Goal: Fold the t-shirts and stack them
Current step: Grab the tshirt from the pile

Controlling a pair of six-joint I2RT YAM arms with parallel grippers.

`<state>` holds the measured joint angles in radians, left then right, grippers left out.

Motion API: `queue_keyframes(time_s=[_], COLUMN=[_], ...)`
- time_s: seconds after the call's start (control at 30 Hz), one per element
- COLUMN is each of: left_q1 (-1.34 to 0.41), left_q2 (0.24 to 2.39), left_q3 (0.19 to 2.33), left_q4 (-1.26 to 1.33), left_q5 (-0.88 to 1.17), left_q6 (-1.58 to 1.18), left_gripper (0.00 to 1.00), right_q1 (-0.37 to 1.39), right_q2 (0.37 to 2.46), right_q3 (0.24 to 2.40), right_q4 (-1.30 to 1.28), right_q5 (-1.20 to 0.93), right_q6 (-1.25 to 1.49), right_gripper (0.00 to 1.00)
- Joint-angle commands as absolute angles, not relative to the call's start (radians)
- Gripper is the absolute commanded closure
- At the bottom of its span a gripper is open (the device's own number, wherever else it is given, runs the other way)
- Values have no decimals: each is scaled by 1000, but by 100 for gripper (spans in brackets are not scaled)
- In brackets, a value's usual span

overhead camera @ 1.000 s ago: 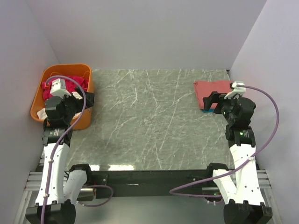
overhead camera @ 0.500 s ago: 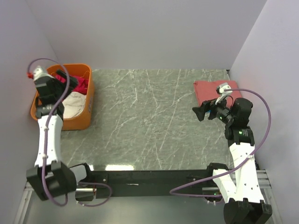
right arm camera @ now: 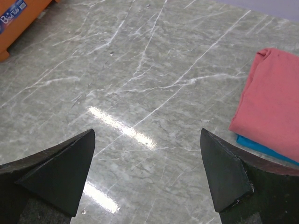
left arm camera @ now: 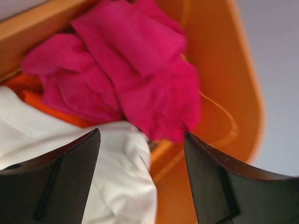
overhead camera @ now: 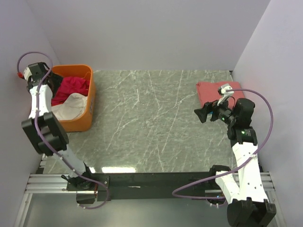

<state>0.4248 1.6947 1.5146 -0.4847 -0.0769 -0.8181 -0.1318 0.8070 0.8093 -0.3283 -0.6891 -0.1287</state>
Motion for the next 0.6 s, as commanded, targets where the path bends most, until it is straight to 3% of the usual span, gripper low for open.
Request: queue_keyframes(time_s=[0.0, 0.23, 0.33, 0.43, 0.47, 0.5, 0.57], left_q1=[419, 358, 347, 345, 345, 344, 336], left_q2=[1802, 2026, 2086, 2103, 2097, 2059, 1993], left_q3=[1645, 1801, 1845, 1859, 1859, 1852, 1807], left_q4=[-569, -561, -574, -574, -569, -555, -484], left_q5=[-166, -273, -305, -316, -308, -299, -288], left_q6=[-808, -758, -744, -724, -710, -703, -668], left_gripper=[24, 30, 45, 72, 91, 98, 100], right_q1=[-138, -138, -138, -138, -140, -140, -140], right_q2=[813, 827, 831, 836, 838, 838, 838], right_q3=[818, 822, 822, 824, 822, 824, 822], right_q4=[-322, -328, -328, -331, -331, -331, -331], right_q5=[-698, -683, -678, -676, -676, -676, -680], right_q6=[-138, -143, -144, -144, -144, -144, -144], right_gripper=[1, 2, 2, 2, 2, 2, 2])
